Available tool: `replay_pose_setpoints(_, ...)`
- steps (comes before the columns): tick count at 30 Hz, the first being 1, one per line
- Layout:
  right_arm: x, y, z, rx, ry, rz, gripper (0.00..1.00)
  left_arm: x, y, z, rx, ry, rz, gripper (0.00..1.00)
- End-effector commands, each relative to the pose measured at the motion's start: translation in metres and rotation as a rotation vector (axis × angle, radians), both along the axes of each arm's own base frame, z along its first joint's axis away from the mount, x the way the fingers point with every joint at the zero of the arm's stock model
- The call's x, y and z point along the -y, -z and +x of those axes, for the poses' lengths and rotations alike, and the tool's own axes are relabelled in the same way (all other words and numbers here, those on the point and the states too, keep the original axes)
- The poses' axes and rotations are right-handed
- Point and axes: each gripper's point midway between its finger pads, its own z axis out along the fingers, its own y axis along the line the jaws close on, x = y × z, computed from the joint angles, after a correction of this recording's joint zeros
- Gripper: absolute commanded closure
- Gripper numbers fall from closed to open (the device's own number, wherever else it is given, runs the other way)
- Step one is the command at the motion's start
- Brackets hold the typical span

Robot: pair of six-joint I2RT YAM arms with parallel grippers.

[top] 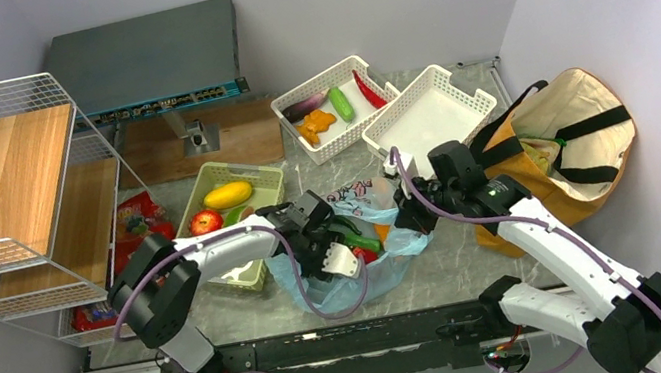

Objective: Untie the knot of the grocery bags and take out the mixed food

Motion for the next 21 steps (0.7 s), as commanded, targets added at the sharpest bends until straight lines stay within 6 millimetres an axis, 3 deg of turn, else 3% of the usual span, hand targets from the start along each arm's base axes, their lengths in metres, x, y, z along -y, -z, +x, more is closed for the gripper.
replay_pose_setpoints(1, -0.004, -0.008, 0.003, 0.03, -0.019, 0.021, 1.0, 0.001, -0.001, -0.003, -0.014, 0.031, 0.028, 0.4)
replay_pose_setpoints(3, -0.004, -0.006, 0.003, 0.028, -0.033, 0.016, 1.0, 0.012, -0.017, -0.009, -0.02, 0.048, -0.017, 0.62)
replay_pose_setpoints(5, -0.003, -0.005, 0.002, 0.034, -0.049, 0.004, 1.0, 0.036, -0.065, -0.018, -0.058, 0.016, -0.176, 0.78)
replay_pose_setpoints(9, 0.004, -0.002, 0.003, 0.111, -0.088, -0.042, 1.0, 0.063, -0.193, -0.031, -0.14, -0.058, -0.565, 0.83)
replay_pose_setpoints(11, 0.006, -0.003, 0.002, 0.154, -0.125, -0.059, 1.0, 0.055, -0.247, -0.025, -0.132, -0.132, -0.728, 0.83)
replay_pose_setpoints(13, 0.009, -0.005, 0.001, 0.196, -0.156, -0.075, 1.0, 0.037, -0.287, -0.003, -0.102, -0.271, -0.872, 0.83)
replay_pose_setpoints(15, 0.011, -0.007, -0.002, 0.243, -0.189, -0.086, 1.0, 0.009, -0.301, 0.022, -0.055, -0.411, -0.916, 0.82)
replay_pose_setpoints(16, 0.012, -0.007, -0.006, 0.26, -0.215, -0.095, 1.0, -0.007, -0.295, 0.033, -0.029, -0.474, -0.892, 0.82)
replay_pose_setpoints(21, 0.017, 0.007, -0.03, 0.302, -0.376, -0.19, 1.0, -0.105, -0.225, 0.076, 0.07, -0.846, -0.751, 0.82)
